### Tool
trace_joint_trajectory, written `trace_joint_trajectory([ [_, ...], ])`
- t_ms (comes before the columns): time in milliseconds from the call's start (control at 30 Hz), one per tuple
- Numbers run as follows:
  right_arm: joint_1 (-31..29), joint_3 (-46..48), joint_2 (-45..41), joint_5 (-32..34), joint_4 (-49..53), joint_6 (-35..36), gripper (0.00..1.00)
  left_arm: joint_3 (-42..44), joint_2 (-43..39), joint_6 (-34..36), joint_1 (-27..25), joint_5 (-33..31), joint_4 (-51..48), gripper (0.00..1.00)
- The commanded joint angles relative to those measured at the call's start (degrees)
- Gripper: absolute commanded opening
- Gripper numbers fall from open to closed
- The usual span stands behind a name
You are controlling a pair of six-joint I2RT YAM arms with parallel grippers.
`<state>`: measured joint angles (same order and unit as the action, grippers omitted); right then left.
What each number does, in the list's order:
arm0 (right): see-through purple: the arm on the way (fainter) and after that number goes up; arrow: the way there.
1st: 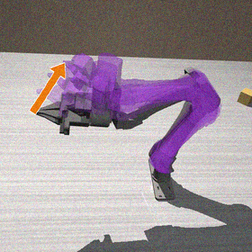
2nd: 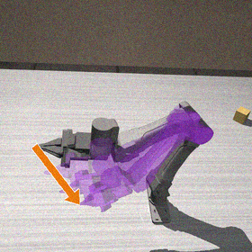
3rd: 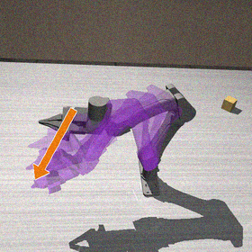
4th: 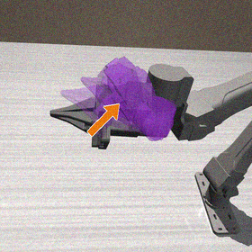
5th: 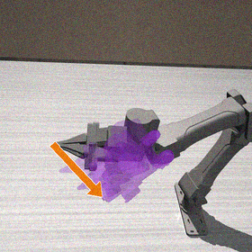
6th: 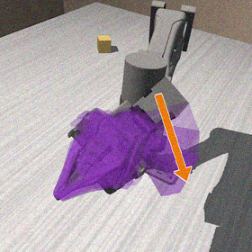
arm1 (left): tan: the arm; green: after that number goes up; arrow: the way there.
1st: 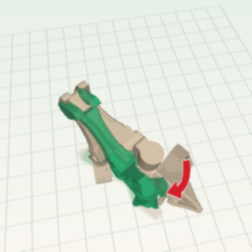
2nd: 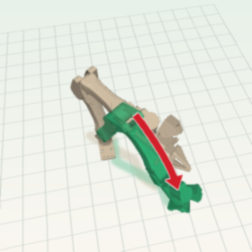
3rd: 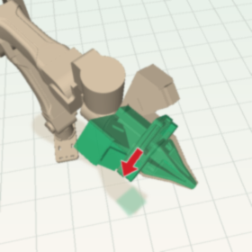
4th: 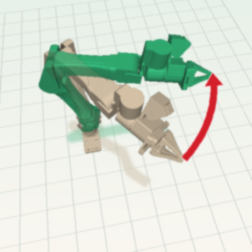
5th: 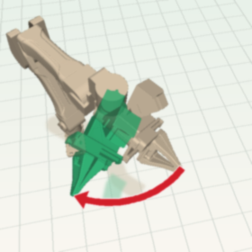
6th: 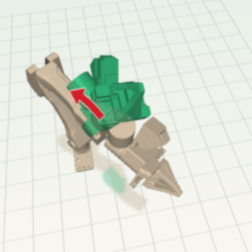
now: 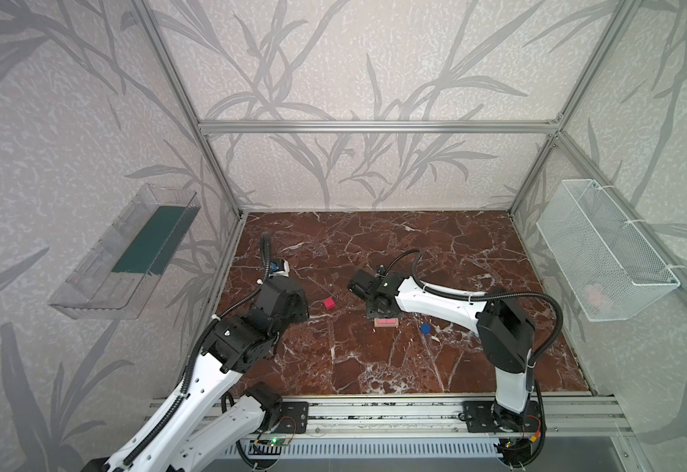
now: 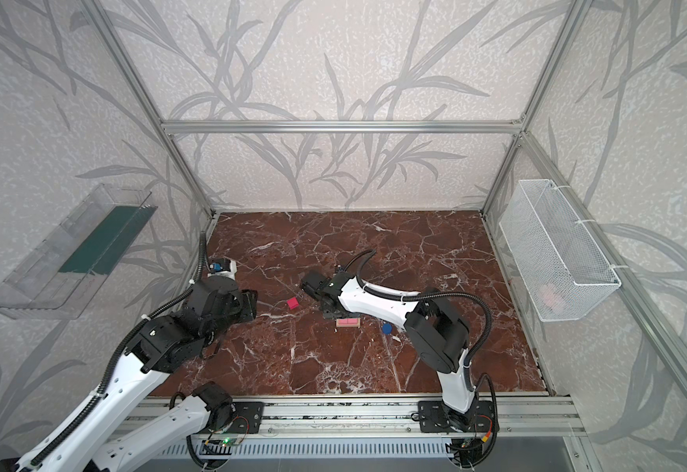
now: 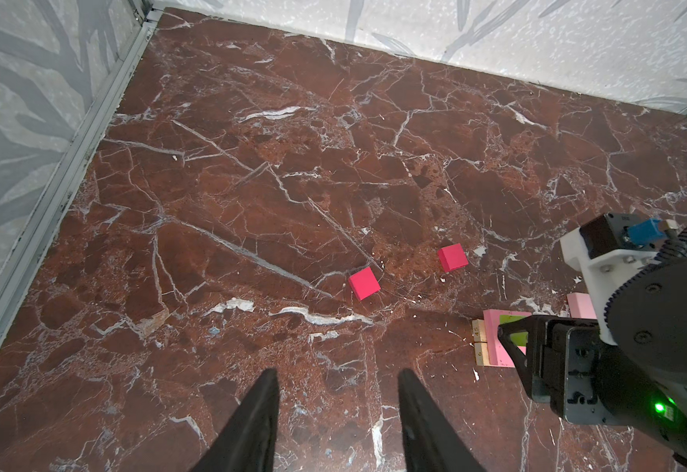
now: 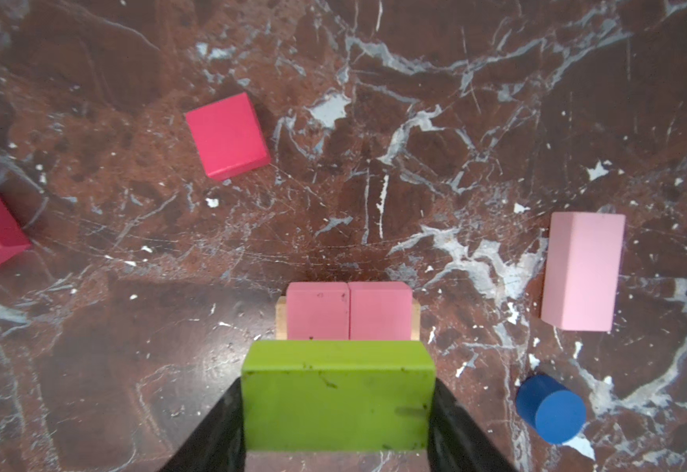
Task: Build the wood block tower
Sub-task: 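Carry the lime-green block over the two pink blocks with the right gripper, then lower the lime-green block onto the pink blocks with the right gripper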
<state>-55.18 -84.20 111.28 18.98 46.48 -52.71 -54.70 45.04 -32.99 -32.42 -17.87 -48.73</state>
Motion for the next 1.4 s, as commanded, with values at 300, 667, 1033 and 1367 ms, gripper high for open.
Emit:
trace_joint_trajectory([
  [300, 0.11, 1.24, -0.74, -0.62, -0.90, -2.63, 0.55, 0.81, 0.13, 0.31, 0.86, 0.46, 0.14, 0.47],
  [667, 0.07, 1.50, -0.05, 0.07, 0.02, -3.00, 0.56, 0.75, 0.22, 0.30, 1.17, 0.73, 0.27, 0.47],
  [1033, 0.43, 1.67, 0.86, -0.26, 0.28, -2.85, 0.56, 1.07, 0.30, 0.30, 1.48, 1.08, 0.47, 0.47],
  [1367, 0.91, 2.37, 0.95, -0.69, -0.31, -2.67, 0.56, 1.08, 0.35, 0.30, 1.64, 1.25, 0.48, 0.47],
])
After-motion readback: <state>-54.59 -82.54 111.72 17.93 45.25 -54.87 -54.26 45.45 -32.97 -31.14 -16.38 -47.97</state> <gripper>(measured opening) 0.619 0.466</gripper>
